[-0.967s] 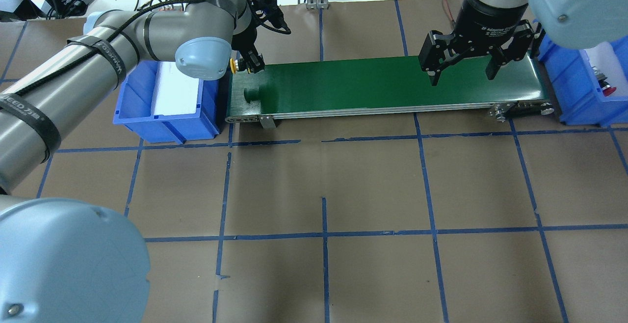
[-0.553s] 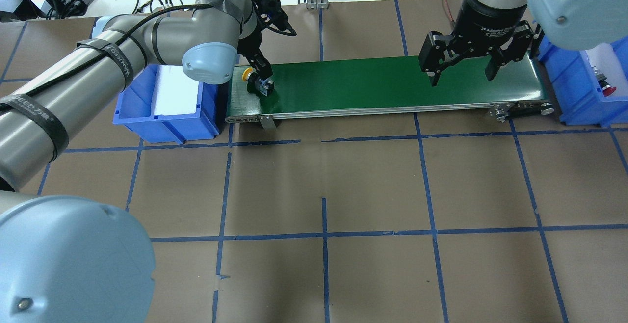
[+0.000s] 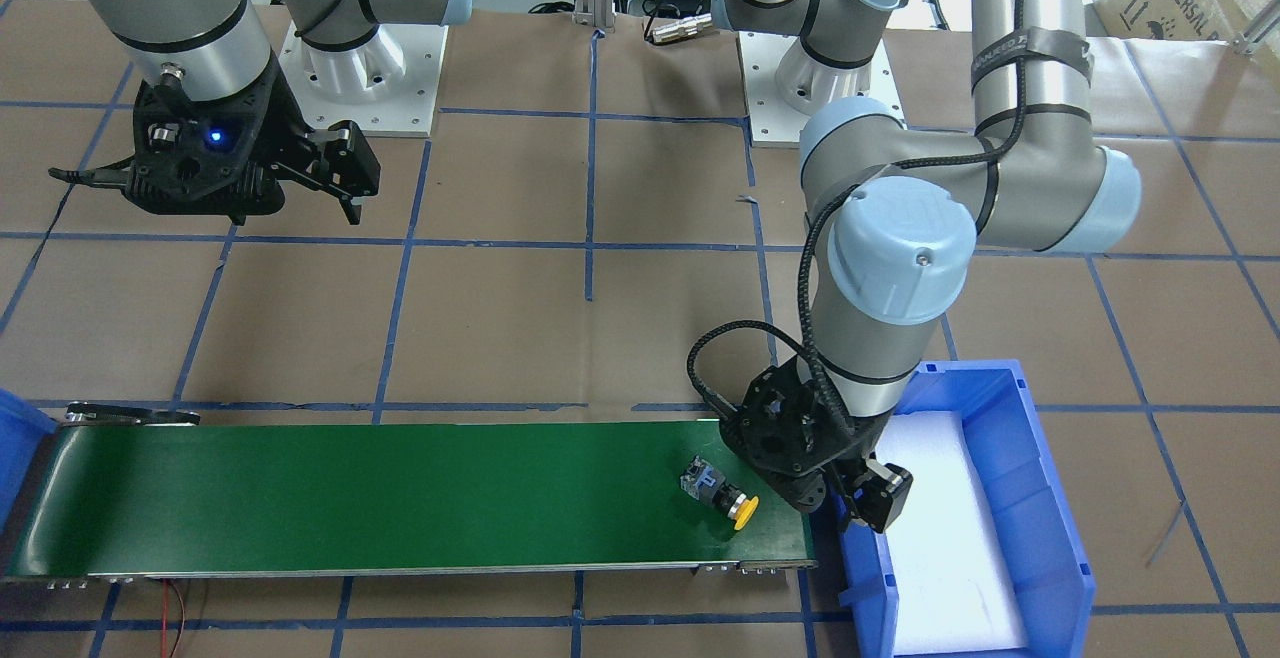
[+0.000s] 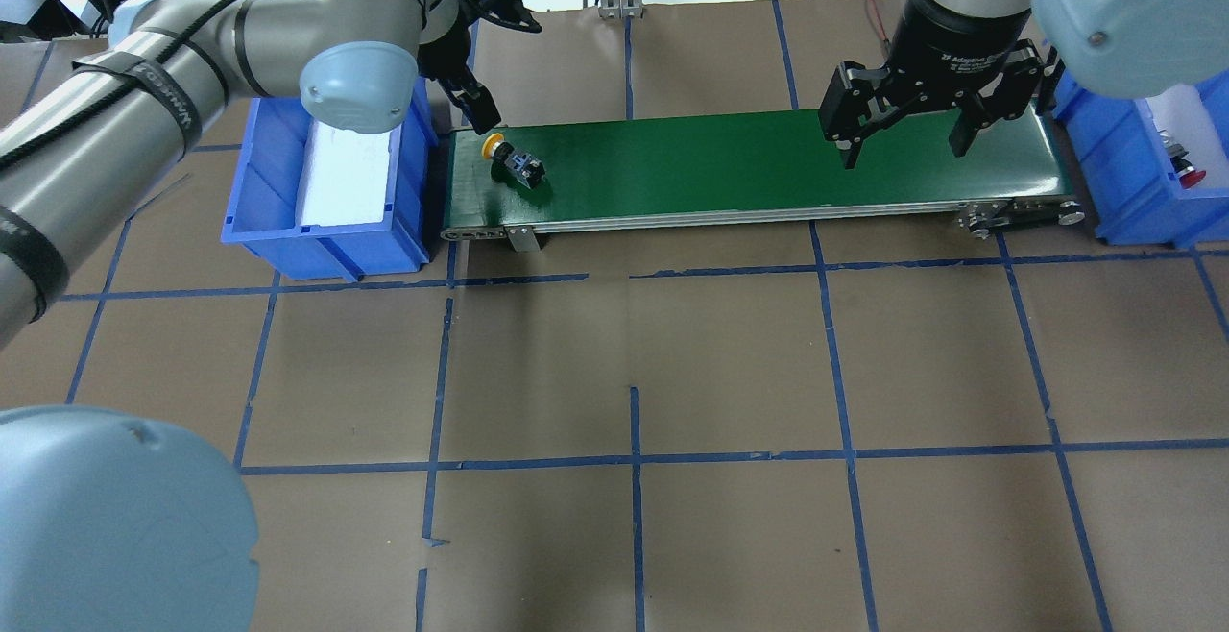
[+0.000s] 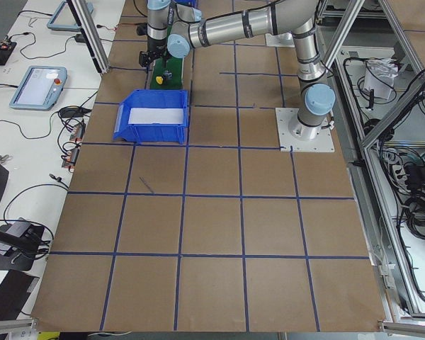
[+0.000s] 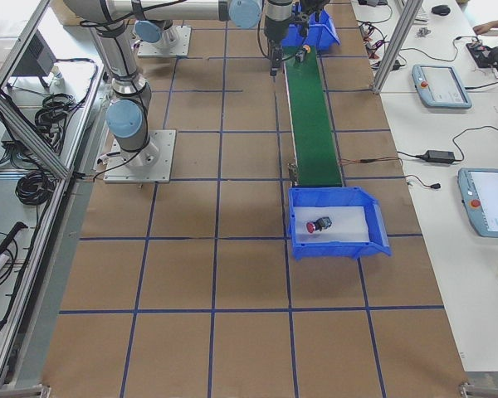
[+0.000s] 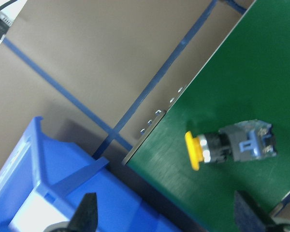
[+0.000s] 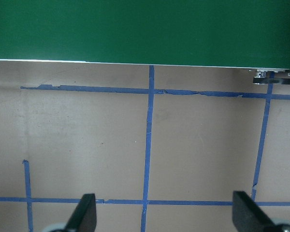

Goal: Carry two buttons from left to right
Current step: 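Set the yellow button on the belt and open the left gripper, then raise the left gripper back over its bin as the belt moves the button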

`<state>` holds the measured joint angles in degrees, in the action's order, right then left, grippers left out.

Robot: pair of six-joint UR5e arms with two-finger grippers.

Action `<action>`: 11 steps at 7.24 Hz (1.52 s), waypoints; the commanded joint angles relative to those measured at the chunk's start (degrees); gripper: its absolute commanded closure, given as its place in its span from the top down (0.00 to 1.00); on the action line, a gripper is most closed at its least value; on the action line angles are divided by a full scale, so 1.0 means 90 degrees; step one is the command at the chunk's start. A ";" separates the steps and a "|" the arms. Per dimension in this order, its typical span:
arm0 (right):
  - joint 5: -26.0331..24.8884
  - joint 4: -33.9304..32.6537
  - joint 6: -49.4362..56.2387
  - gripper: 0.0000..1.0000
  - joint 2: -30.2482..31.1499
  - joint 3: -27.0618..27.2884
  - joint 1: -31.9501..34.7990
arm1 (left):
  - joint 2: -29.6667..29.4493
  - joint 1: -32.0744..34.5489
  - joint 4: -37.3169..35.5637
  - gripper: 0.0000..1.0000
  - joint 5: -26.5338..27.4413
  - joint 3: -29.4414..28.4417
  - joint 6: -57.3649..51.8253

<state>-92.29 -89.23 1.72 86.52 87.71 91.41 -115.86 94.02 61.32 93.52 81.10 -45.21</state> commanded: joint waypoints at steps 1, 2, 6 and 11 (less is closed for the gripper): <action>0.0000 0.0003 0.0004 1.00 -0.0004 0.0010 0.0000 | 0.0284 -0.0396 0.0372 1.00 -0.0281 -0.0066 0.0576; 0.0000 0.0003 0.0004 1.00 -0.0004 0.0010 0.0000 | 0.0440 -0.0571 0.0538 1.00 -0.0293 -0.0105 0.0860; 0.0000 0.0003 0.0247 1.00 -0.0043 0.0020 0.0000 | 0.1201 -0.1245 0.3071 1.00 -0.0545 -0.0593 0.2473; 0.0049 0.0003 0.0883 1.00 -0.0043 0.0059 0.0010 | 0.1839 -0.1442 0.3572 1.00 -0.0439 0.0147 0.3930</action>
<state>-92.13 -89.18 9.12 86.17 88.17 91.48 -99.17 81.35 96.44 89.56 80.87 -10.51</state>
